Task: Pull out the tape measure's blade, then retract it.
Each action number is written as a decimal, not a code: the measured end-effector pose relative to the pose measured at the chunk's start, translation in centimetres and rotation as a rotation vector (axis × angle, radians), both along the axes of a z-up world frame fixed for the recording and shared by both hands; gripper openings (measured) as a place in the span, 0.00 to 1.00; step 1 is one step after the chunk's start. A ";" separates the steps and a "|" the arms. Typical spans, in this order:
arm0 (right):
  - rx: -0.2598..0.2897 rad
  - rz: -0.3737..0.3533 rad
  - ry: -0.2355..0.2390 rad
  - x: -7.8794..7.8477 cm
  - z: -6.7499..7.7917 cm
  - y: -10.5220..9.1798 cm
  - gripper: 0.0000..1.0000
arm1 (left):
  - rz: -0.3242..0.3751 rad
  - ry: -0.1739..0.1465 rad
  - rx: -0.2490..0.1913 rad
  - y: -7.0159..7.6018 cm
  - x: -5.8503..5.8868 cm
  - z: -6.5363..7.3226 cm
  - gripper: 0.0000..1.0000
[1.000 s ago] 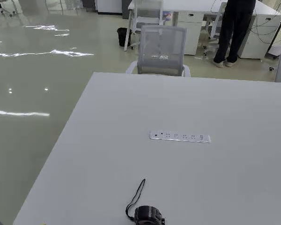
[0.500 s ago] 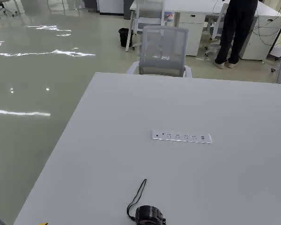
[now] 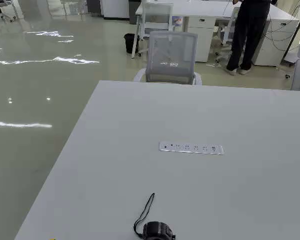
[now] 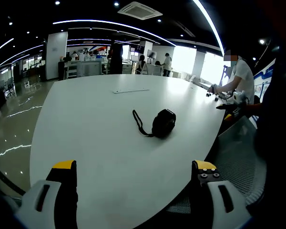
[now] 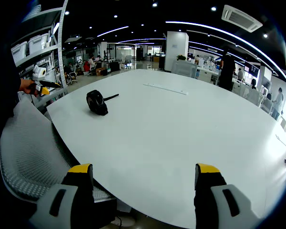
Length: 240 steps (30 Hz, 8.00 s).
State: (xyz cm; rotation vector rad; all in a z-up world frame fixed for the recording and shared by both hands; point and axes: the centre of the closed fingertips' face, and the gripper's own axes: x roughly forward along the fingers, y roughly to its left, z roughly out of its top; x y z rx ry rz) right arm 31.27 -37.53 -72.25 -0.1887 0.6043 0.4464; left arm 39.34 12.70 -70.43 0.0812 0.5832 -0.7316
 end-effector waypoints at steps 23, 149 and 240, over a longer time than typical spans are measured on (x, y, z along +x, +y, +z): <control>-0.061 0.236 -0.002 6.3 1.5 6.6 1.00 | -0.254 -0.060 0.068 -7.9 4.3 1.8 0.99; -0.291 0.924 0.196 15.0 -9.3 25.1 0.18 | -0.898 -0.003 0.519 -24.2 7.8 -9.1 0.39; -0.384 0.977 0.275 15.0 -9.7 20.1 0.11 | -0.879 0.038 0.613 -24.1 8.2 -10.3 0.39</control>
